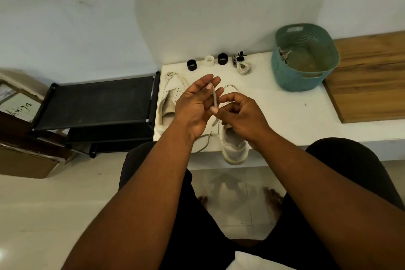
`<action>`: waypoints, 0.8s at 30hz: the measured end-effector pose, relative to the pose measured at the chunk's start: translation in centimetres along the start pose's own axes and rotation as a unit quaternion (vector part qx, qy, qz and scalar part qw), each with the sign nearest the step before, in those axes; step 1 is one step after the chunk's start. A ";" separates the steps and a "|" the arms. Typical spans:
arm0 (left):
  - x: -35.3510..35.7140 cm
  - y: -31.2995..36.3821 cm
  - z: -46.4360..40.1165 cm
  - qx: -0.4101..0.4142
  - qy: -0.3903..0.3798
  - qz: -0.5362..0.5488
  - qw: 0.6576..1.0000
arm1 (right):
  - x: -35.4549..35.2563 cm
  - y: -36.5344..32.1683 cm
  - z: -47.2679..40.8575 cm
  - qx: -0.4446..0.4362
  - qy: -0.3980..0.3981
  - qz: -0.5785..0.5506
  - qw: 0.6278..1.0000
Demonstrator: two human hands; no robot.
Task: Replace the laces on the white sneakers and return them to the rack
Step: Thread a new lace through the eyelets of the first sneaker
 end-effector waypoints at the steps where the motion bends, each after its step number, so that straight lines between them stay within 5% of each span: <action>1: 0.1 -0.1 0.0 -0.002 -0.005 0.004 1.000 | -0.2 0.0 -0.1 0.005 0.009 0.024 1.000; 8: 0.4 -0.7 0.1 -0.020 -0.021 0.028 0.999 | -1.0 0.8 -1.2 -0.047 0.039 0.170 0.984; 16: 0.9 -0.7 -0.5 -0.039 -0.006 0.082 0.996 | -1.2 1.0 -1.3 -0.039 0.034 0.100 0.994; 19: -0.2 -0.6 -1.0 -0.010 0.073 -0.033 0.997 | -3.1 0.0 -1.7 -0.071 0.082 0.062 0.992; 20: -1.0 -0.3 -1.1 0.020 0.117 -0.163 0.979 | -3.8 -0.3 -1.9 -0.090 0.087 0.069 0.990; 22: -1.9 0.8 -0.9 0.111 0.197 -0.453 0.862 | -4.9 -0.8 -2.1 -0.119 0.065 0.174 0.975; 24: -1.1 2.1 -0.3 0.244 0.223 -0.536 0.777 | -5.0 -0.8 -2.3 -0.116 0.014 0.321 0.940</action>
Point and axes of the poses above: each hand's wrist, its own z-axis away from the middle knuckle, its own x-axis out of the palm, y = z × x, the point moved 5 cm from there along -z, towards the middle knuckle, and after that the axes turned 6 degrees about -z, right-handed, at the moved point
